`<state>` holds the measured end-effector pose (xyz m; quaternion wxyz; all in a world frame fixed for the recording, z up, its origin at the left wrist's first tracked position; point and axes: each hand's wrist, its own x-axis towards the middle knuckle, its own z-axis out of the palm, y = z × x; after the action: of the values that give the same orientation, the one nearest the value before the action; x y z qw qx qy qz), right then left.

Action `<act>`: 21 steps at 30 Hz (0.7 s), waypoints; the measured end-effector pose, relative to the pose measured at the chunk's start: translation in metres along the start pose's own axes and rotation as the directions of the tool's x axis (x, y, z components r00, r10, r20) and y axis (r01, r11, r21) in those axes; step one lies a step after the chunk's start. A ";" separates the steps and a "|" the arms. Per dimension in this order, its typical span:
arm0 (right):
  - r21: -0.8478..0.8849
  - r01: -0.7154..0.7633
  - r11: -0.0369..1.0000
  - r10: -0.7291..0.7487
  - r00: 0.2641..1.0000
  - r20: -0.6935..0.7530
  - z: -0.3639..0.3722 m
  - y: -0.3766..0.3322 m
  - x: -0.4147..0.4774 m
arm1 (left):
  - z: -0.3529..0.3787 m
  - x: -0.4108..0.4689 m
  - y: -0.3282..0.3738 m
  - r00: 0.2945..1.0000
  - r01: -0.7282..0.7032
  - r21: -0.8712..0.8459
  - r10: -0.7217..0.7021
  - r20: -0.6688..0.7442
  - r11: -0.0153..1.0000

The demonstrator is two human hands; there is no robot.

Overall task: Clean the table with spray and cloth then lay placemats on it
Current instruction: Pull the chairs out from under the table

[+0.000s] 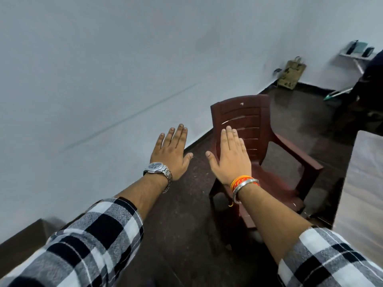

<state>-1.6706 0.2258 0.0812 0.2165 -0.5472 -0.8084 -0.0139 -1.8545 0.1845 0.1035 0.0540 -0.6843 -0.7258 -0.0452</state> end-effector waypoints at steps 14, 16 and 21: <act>-0.059 -0.435 0.898 0.434 0.900 -0.034 0.104 -0.022 0.240 | 0.049 0.317 -0.099 0.865 -0.477 -0.050 0.479 0.147 0.877; -0.061 -0.489 0.870 0.489 0.872 -0.017 0.116 -0.014 0.268 | 0.059 0.354 -0.096 0.820 -0.552 -0.033 0.549 0.163 0.834; -0.024 -0.631 0.775 0.631 0.776 0.002 0.156 0.026 0.341 | 0.090 0.464 -0.075 0.717 -0.691 0.056 0.674 0.180 0.720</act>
<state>-1.8046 0.5763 0.0592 0.1984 -0.7888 -0.5793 0.0532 -1.9573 0.6516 0.0806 0.0538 -0.9007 -0.4251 0.0717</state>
